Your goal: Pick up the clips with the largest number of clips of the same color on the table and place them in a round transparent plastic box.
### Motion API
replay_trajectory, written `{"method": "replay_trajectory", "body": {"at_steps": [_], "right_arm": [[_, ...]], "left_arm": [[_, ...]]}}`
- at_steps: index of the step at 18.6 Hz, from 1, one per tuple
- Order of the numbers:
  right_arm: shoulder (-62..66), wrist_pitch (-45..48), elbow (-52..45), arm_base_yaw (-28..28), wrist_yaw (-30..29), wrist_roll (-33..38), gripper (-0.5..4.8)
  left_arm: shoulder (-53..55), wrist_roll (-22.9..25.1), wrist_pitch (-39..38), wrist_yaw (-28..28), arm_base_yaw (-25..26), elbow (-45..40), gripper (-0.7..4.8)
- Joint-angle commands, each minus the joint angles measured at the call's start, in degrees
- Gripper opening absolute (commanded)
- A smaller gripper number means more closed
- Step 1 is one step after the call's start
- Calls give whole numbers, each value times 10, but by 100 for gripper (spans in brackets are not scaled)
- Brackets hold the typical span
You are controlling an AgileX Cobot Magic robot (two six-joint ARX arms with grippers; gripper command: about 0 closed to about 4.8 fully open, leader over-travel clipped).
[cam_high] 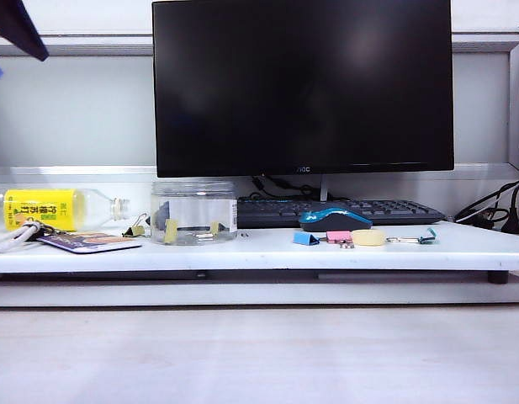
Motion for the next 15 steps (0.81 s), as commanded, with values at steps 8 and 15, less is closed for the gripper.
{"method": "replay_trajectory", "body": {"at_steps": [8,15], "right_arm": [[-120,-57,2,-1,63,1,185],[-215,-132,-6,-2,130,0,184]], "left_arm": [[1,-2,7,21,0,1,404],[25,-14,4,50,-5,1,404]]}}
